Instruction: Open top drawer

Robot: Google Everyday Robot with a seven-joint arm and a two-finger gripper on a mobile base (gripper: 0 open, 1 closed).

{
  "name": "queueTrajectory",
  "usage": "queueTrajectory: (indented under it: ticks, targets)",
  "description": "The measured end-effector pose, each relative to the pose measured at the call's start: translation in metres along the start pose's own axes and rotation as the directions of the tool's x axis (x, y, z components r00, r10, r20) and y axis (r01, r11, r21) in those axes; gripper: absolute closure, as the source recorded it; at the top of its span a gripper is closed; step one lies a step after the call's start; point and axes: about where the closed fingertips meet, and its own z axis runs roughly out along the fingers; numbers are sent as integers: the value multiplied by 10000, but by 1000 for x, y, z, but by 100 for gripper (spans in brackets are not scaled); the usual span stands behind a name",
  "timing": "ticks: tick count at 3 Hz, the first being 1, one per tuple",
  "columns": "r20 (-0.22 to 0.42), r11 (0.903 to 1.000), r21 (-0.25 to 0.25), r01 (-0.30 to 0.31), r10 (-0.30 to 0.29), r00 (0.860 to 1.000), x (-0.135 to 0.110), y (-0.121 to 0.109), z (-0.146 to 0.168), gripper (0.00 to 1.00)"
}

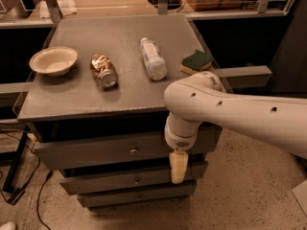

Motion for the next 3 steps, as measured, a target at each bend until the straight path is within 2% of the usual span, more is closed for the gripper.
queueTrajectory:
  ticks: [1, 2, 3]
  targets:
    - [10, 9992, -410, 31, -30, 10000, 4, 21, 10, 0]
    - [9, 9991, -420, 31, -31, 10000, 4, 22, 9, 0]
    - [-53, 9975, -700, -88, 84, 10000, 13, 43, 7, 0]
